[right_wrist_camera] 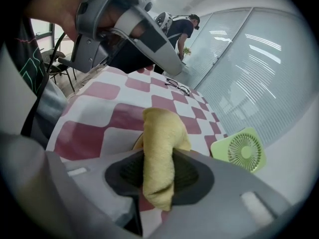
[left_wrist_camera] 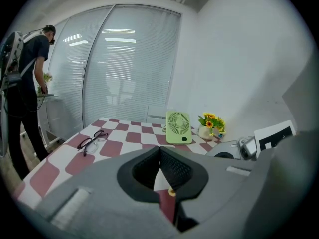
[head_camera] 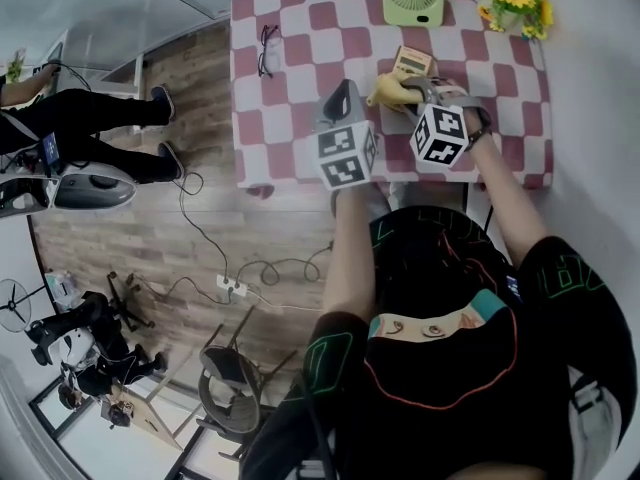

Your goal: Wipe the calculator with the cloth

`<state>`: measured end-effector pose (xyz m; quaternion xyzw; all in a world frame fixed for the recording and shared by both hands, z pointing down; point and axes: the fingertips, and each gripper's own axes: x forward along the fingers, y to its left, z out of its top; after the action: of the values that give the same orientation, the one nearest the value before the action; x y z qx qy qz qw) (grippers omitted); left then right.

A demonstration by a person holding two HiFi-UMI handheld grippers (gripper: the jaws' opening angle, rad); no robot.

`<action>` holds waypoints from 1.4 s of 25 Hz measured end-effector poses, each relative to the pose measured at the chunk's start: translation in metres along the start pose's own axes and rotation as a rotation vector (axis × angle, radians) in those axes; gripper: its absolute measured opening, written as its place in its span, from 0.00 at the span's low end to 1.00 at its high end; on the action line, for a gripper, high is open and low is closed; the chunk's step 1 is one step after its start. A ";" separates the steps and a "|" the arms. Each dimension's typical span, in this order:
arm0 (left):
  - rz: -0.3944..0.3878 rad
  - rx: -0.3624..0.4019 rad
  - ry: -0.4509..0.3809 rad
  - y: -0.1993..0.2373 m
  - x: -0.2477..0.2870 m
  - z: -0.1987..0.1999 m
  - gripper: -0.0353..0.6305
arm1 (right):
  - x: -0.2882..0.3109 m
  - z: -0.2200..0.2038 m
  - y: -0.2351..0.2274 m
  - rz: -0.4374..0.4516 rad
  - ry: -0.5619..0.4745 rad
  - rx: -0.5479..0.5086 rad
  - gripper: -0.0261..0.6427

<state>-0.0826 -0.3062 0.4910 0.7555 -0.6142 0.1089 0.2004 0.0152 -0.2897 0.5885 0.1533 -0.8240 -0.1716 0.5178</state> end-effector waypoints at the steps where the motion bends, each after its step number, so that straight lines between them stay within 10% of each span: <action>1: 0.004 -0.005 -0.004 0.000 -0.001 0.000 0.07 | -0.002 0.002 0.003 0.007 -0.002 -0.001 0.21; 18: 0.155 -0.055 -0.117 0.032 -0.009 0.032 0.07 | -0.035 0.035 0.030 0.366 -0.139 0.247 0.23; 35: 0.012 0.116 -0.294 -0.019 -0.003 0.136 0.07 | -0.146 0.008 -0.182 -0.276 -0.627 0.858 0.22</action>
<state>-0.0756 -0.3602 0.3646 0.7699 -0.6341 0.0337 0.0637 0.0827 -0.3887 0.3879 0.3990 -0.9070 0.0760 0.1113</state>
